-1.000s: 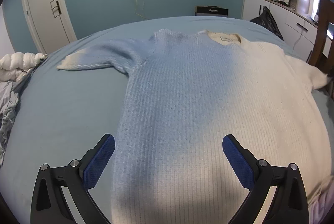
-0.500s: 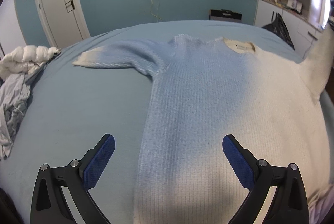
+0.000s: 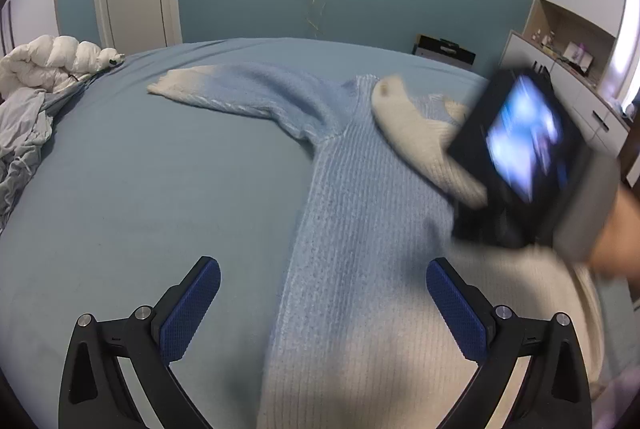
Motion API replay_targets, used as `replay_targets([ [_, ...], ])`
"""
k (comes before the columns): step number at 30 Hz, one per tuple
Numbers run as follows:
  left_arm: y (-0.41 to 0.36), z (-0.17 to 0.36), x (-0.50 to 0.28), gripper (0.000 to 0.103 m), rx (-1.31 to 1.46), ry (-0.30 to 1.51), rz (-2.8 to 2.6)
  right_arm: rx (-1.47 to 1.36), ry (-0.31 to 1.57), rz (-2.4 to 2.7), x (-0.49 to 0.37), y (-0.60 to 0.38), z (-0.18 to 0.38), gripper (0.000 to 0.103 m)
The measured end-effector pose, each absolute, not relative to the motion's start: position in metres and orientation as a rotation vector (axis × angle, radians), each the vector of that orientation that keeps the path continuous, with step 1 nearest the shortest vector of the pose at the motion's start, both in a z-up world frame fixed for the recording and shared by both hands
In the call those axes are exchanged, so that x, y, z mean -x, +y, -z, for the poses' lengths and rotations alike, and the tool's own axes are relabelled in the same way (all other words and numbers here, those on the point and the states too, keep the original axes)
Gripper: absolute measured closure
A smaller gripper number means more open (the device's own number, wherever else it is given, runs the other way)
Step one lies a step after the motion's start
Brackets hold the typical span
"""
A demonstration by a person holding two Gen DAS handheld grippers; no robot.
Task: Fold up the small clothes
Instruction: 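Carry the cream sleeve with the right tool across the sweater body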
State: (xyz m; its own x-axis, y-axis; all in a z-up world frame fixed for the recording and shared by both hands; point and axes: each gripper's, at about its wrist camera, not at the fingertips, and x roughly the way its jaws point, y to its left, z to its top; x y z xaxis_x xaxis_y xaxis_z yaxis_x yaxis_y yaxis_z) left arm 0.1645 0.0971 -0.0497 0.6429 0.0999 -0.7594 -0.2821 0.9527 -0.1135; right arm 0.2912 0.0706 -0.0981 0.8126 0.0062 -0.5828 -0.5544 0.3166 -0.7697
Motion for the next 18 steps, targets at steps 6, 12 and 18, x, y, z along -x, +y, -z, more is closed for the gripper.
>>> replay_targets([
  [6, 0.096, 0.047, -0.164, 0.0, 0.247, 0.835, -0.211, 1.115, 0.638, -0.355, -0.272, -0.007, 0.129, 0.006],
  [12, 0.094, 0.047, -0.164, 0.0, 0.235, 0.836, -0.217, 0.825, 0.868, -0.127, -0.326, -0.141, 0.125, 0.006],
  [18, 0.085, 0.053, -0.166, 0.0, 0.204, 0.854, -0.219, 0.581, 1.133, -0.03, -0.376, -0.218, 0.16, 0.007],
])
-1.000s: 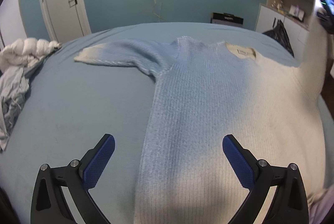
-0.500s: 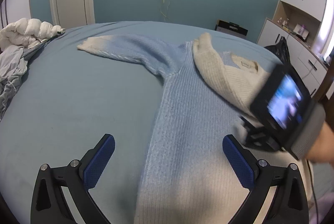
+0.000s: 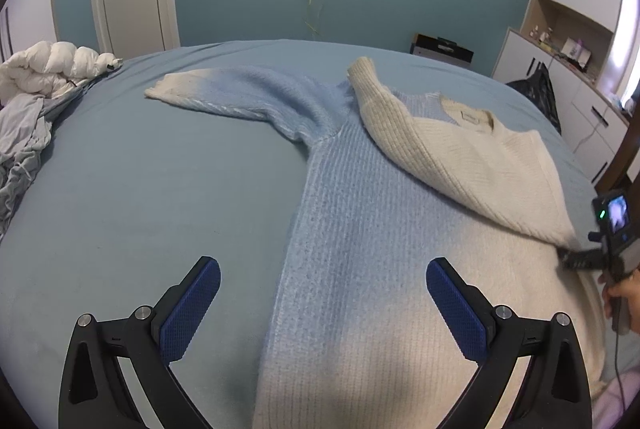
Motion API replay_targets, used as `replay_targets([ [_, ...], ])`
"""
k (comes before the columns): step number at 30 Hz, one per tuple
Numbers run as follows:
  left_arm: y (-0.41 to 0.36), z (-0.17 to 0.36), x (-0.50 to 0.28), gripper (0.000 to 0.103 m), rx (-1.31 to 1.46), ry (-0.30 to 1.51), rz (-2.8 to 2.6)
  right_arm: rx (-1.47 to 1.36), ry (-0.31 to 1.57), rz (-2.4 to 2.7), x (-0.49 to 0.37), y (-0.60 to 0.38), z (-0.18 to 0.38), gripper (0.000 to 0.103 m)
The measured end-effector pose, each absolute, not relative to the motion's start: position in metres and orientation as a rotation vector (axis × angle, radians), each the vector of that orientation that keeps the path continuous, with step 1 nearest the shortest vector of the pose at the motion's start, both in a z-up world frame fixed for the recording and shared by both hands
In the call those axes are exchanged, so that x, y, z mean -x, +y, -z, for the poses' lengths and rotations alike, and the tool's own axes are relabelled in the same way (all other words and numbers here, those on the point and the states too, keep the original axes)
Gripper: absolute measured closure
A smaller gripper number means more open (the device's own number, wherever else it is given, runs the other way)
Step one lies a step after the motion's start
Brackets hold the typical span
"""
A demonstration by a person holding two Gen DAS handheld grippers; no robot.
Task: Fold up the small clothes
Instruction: 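Carry the cream sleeve with the right tool across the sweater body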
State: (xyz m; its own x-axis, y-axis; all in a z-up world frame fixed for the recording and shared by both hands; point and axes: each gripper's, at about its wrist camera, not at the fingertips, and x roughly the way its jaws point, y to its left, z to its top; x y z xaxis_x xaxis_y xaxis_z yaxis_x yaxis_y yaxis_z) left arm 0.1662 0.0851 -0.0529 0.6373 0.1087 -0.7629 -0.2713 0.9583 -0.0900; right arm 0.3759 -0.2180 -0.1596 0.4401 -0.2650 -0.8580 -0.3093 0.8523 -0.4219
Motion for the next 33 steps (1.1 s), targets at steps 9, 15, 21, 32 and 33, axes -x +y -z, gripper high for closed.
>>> replay_targets([
  [9, 0.079, 0.06, -0.169, 0.0, 0.169, 0.875, -0.223, 0.209, 1.068, 0.025, -0.41, -0.246, 0.132, 0.068],
  [15, 0.079, 0.059, -0.169, 0.0, 0.175, 0.873, -0.22, -0.2, 1.106, 0.247, -0.413, -0.344, 0.139, 0.059],
  [21, 0.084, 0.056, -0.168, 0.0, 0.191, 0.872, -0.218, -0.266, 1.201, 0.133, -0.422, -0.376, 0.159, 0.013],
  [32, 0.094, 0.047, -0.165, 0.0, 0.24, 0.849, -0.222, 0.063, 0.882, 0.193, -0.389, -0.244, 0.026, 0.012],
  [33, 0.094, 0.047, -0.165, 0.0, 0.242, 0.849, -0.222, 0.059, 0.923, 0.084, -0.401, -0.217, 0.025, 0.012],
])
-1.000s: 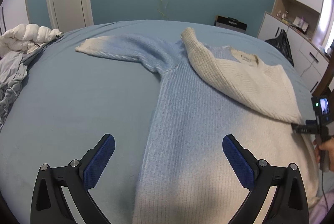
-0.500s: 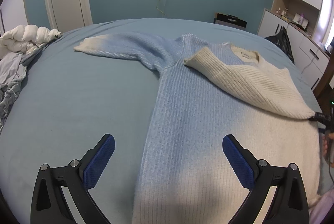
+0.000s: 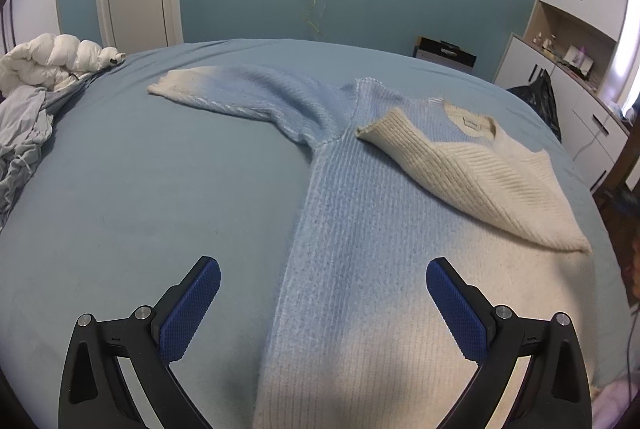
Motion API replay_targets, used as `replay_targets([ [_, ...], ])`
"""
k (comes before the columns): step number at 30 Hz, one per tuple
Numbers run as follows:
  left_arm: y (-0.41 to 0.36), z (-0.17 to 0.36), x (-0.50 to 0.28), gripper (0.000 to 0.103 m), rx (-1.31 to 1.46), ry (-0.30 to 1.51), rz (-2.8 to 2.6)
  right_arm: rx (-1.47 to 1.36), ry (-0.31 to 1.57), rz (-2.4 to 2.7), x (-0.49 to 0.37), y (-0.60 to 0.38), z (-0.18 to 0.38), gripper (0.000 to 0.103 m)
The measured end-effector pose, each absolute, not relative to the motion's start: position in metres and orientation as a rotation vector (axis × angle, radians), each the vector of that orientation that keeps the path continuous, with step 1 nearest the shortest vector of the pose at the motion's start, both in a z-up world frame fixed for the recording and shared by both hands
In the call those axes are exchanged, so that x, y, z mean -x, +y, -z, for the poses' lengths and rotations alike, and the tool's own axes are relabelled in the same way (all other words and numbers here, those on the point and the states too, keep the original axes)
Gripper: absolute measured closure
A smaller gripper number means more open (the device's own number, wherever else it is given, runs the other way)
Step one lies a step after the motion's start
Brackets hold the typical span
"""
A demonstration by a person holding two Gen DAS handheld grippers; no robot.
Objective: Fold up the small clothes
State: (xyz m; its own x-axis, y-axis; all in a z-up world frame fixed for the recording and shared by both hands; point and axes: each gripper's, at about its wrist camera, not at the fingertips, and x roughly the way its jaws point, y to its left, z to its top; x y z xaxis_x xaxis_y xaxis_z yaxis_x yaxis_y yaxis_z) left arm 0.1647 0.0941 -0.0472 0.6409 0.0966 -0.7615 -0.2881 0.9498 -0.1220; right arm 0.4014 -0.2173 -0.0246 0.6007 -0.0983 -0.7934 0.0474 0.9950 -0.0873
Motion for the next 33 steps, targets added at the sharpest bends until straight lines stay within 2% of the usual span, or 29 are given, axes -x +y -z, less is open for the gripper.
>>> replay_targets([
  [5, 0.099, 0.047, -0.165, 0.0, 0.254, 0.844, -0.224, 0.074, 1.103, -0.444, -0.427, -0.045, 0.053, 0.012],
  [8, 0.101, 0.05, -0.166, 0.0, 0.261, 0.852, -0.225, 0.194, 1.126, -0.526, -0.436, 0.043, 0.084, 0.012],
  [11, 0.105, 0.053, -0.167, 0.0, 0.274, 0.86, -0.222, 0.361, 1.12, -0.498, -0.457, 0.084, 0.108, 0.013],
  [12, 0.105, 0.053, -0.167, 0.0, 0.278, 0.862, -0.222, 0.403, 1.113, -0.495, -0.458, 0.091, 0.109, 0.02],
  [13, 0.106, 0.053, -0.168, 0.0, 0.282, 0.864, -0.221, 0.433, 1.106, -0.5, -0.458, 0.1, 0.112, 0.038],
  [14, 0.106, 0.053, -0.168, 0.0, 0.285, 0.865, -0.22, 0.456, 1.111, -0.5, -0.452, 0.099, 0.106, 0.051],
  [15, 0.107, 0.053, -0.168, 0.0, 0.288, 0.865, -0.219, 0.478, 1.129, -0.498, -0.448, 0.085, 0.104, 0.082],
  [16, 0.107, 0.052, -0.168, 0.0, 0.293, 0.866, -0.217, 0.493, 1.145, -0.494, -0.443, 0.079, 0.106, 0.095],
  [18, 0.11, 0.051, -0.167, 0.0, 0.308, 0.865, -0.209, 0.478, 1.102, -0.473, -0.446, 0.059, 0.094, 0.095],
  [22, 0.113, 0.048, -0.165, 0.0, 0.33, 0.853, -0.209, 0.165, 0.927, -0.364, -0.464, 0.005, 0.005, 0.096],
  [25, 0.112, 0.049, -0.165, 0.0, 0.324, 0.852, -0.214, 0.126, 0.761, -0.276, -0.461, -0.011, -0.039, 0.096],
  [27, 0.111, 0.05, -0.165, 0.0, 0.318, 0.854, -0.217, 0.165, 0.698, -0.298, -0.453, 0.002, -0.046, 0.096],
  [29, 0.11, 0.05, -0.165, 0.0, 0.315, 0.854, -0.217, 0.235, 0.717, -0.353, -0.437, 0.023, -0.03, 0.095],
  [30, 0.11, 0.05, -0.165, 0.0, 0.313, 0.854, -0.217, 0.264, 0.752, -0.383, -0.439, 0.033, -0.01, 0.09],
  [32, 0.108, 0.05, -0.164, 0.0, 0.303, 0.854, -0.219, 0.326, 0.92, -0.496, -0.43, 0.063, 0.032, 0.072],
  [33, 0.108, 0.05, -0.164, 0.0, 0.301, 0.854, -0.22, 0.339, 1.016, -0.557, -0.426, 0.073, 0.054, 0.052],
])
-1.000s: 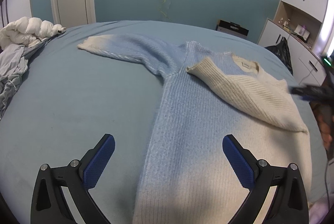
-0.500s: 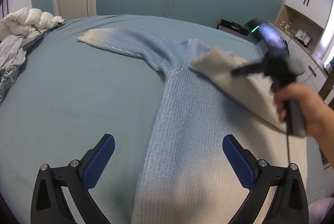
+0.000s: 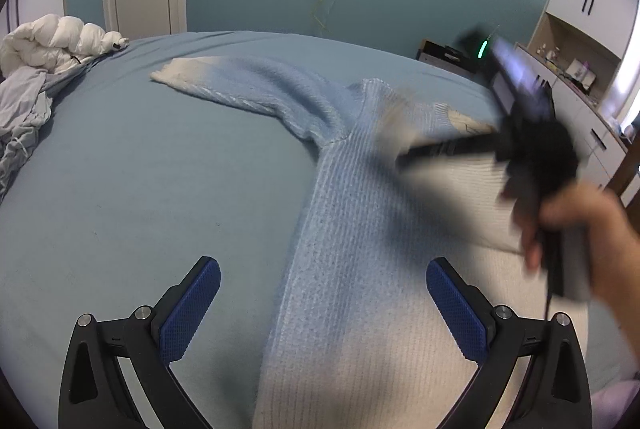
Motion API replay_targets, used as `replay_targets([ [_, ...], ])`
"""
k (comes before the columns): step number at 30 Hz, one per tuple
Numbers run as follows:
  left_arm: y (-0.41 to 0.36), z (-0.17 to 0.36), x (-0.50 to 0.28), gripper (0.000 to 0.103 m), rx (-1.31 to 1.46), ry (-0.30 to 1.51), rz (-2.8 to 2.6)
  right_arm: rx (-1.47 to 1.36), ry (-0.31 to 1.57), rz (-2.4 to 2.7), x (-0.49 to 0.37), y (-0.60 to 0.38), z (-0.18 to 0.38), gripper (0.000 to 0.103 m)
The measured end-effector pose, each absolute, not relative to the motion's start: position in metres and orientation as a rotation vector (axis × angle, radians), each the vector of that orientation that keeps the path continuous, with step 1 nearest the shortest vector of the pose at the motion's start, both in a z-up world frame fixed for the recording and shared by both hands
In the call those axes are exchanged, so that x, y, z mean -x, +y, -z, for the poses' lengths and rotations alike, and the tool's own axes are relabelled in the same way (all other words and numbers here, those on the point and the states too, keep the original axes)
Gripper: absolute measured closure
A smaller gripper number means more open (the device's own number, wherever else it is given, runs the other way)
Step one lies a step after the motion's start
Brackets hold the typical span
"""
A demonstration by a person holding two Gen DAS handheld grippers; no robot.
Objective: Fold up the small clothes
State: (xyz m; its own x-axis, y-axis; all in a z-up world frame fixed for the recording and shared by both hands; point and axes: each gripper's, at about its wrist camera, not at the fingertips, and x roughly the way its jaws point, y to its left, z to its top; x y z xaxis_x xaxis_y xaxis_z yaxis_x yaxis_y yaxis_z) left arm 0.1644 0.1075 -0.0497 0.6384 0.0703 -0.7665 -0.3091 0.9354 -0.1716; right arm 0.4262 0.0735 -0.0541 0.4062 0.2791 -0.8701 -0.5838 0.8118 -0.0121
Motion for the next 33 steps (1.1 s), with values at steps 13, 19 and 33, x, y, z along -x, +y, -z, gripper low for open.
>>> replay_targets([
  [13, 0.108, 0.051, -0.167, 0.0, 0.31, 0.863, -0.219, 0.11, 1.044, -0.136, -0.482, -0.084, 0.07, 0.021],
  [19, 0.108, 0.058, -0.17, 0.0, 0.303, 0.881, -0.22, 0.04, 1.237, 0.117, -0.547, -0.194, 0.134, 0.021],
  [33, 0.1, 0.071, -0.178, 0.0, 0.276, 0.923, -0.225, -0.285, 1.199, 0.27, -0.576, -0.338, 0.159, 0.003],
])
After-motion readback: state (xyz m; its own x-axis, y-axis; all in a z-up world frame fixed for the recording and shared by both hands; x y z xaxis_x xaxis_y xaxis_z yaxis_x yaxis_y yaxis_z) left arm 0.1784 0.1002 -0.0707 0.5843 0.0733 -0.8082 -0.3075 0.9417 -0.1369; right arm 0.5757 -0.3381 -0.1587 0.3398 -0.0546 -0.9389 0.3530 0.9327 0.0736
